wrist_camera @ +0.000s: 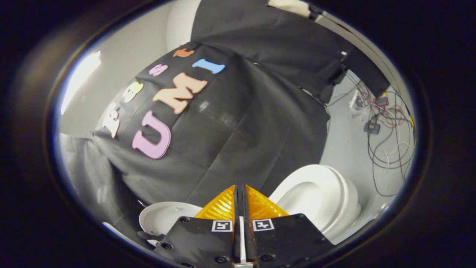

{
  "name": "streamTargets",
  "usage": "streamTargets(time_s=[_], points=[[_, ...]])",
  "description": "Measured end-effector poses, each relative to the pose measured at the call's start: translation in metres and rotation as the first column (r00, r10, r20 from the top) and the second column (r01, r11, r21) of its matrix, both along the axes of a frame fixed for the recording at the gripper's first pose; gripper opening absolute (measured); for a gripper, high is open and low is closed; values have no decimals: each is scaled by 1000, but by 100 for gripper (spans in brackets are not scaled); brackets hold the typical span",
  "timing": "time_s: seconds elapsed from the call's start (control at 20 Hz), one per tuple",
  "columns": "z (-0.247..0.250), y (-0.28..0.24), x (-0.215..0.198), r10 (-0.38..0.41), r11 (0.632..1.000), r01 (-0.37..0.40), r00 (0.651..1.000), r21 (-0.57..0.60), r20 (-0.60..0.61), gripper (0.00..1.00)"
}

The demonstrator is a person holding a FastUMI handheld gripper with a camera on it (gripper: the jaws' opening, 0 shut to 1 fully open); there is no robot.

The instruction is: Open the toilet lid.

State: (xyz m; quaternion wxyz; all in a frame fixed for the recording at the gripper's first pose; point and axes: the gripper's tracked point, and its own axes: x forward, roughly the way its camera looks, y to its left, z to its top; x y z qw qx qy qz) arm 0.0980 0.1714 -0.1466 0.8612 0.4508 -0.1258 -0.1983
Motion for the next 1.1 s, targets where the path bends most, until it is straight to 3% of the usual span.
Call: streamTargets(time_s=[0.25,0.55,0.85,1.1], points=[[82,13,26,19,985,-24,999,-169,-32,6],[165,34,35,24,937,-27,1000,-347,-13,5],[222,78,62,76,848,-101,995,-521,-70,5],[238,140,102,180,745,-238,971,-623,-156,5]])
